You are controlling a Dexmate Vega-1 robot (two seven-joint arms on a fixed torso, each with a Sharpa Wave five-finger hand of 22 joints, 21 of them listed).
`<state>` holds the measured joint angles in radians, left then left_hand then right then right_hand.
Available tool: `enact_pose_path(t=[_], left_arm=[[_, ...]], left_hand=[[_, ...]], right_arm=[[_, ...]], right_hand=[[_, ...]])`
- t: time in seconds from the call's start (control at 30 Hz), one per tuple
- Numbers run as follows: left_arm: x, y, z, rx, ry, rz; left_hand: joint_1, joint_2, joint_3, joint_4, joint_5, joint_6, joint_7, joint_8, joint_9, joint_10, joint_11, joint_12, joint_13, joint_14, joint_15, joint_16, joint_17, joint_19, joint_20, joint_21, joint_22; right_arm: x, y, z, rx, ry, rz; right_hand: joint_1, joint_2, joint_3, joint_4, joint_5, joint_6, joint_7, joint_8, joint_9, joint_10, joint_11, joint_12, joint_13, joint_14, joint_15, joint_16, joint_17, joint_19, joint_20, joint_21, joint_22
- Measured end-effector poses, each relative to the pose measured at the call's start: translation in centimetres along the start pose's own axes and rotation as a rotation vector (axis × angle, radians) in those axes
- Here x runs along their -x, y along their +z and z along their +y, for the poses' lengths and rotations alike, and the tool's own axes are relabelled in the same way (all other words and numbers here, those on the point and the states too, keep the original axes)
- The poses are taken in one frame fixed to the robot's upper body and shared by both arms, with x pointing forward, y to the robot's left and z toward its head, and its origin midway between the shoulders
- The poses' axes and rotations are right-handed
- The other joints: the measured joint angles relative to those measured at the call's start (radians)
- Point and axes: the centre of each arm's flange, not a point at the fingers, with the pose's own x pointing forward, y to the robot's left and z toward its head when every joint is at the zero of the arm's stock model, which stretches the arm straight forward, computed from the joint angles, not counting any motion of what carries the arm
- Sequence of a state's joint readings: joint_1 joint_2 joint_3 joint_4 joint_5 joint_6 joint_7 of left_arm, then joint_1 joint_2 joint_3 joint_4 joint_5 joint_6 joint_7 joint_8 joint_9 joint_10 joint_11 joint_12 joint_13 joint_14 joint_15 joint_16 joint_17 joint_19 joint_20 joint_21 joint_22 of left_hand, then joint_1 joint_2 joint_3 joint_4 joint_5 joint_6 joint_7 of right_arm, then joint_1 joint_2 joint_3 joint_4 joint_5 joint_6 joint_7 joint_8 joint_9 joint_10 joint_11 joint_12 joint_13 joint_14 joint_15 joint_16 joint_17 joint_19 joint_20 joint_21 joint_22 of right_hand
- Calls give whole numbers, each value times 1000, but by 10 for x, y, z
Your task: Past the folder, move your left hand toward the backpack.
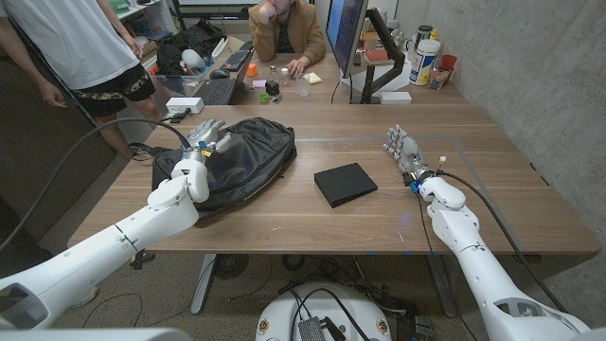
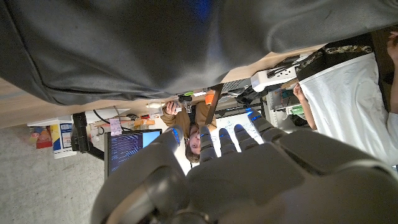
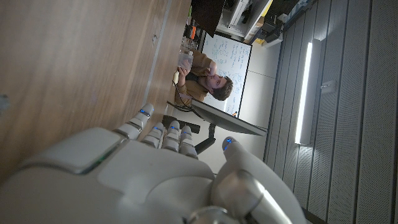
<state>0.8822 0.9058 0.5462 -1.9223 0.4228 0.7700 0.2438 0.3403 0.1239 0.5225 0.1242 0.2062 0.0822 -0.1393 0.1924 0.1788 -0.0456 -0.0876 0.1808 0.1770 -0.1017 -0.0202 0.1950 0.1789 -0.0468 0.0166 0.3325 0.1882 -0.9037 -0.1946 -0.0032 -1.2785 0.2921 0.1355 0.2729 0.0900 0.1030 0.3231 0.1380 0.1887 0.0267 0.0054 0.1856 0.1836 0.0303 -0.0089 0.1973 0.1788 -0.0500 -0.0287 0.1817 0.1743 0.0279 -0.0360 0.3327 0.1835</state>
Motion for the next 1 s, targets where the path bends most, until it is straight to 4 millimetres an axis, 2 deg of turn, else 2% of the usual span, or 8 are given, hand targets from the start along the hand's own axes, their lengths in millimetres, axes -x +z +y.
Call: enact_pose_path(t=[1.0], left_arm=[[3,-1,-1,-10,-32,11]], left_hand=[[0,0,-4,4,0,0,0,0,0,-4,3,0,0,-6,6,0,0,0,0,-4,0]], right_arm=[[5,1,1,5,4,0]], right_hand=[[0,0,-4,4,0,0,0,0,0,0,0,0,0,0,0,0,0,0,0,-4,0]])
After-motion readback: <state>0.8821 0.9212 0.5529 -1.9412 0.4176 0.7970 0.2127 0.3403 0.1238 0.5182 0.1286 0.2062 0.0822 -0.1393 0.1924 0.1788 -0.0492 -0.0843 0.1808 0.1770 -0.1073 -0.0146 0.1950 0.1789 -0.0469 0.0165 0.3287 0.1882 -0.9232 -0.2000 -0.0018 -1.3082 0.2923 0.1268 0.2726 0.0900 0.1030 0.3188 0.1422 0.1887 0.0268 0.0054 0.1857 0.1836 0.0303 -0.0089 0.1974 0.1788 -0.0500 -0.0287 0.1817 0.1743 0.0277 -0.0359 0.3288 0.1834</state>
